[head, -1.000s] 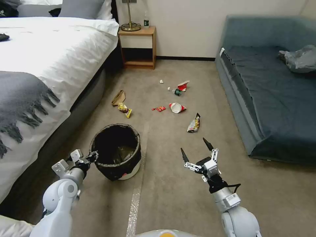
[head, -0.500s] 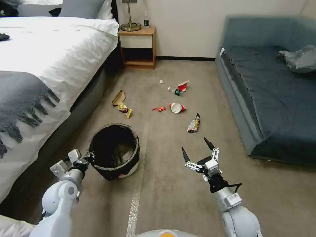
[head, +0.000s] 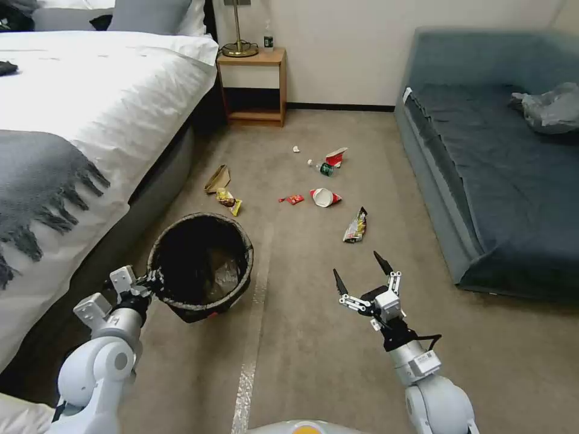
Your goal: Pick up the trash can from the floor.
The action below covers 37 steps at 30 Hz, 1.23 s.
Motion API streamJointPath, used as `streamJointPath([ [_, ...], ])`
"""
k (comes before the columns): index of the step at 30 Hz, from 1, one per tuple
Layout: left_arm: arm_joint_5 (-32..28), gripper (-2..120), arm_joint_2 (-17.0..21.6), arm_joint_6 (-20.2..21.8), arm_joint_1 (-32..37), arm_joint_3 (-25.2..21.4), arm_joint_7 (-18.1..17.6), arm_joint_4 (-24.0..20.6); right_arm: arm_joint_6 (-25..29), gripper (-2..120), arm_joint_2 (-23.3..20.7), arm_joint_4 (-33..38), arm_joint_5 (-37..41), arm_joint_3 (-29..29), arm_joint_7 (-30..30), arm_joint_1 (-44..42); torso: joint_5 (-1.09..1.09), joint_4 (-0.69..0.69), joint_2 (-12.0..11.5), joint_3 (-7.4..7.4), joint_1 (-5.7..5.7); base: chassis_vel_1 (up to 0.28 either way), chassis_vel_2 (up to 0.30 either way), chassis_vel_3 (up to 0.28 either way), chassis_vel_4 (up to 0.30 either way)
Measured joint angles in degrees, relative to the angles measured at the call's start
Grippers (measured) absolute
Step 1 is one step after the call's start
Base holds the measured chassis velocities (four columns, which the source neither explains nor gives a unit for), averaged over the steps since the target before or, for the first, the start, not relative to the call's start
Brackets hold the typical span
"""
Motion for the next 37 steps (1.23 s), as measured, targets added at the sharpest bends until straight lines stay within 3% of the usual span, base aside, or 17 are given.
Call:
streamJointPath([
  [14,2.08,4,-0.21,-0.06,0.9,0.54,-0.58,-3.23,0.11,100,-0.19,-0.17,1.01,0.33,-0.05,0.03,0.0,0.0,0.0,0.0,0.0,0.0,0.0,0.0,0.0],
  [37,3.74,4,-0.2,-2.77,0.57,1.22,0.3,-1.31,-0.01,100,-0.19,-0.37,0.87,0.36,-0.05,0.36,0.0,0.0,0.0,0.0,0.0,0.0,0.0,0.0,0.0],
])
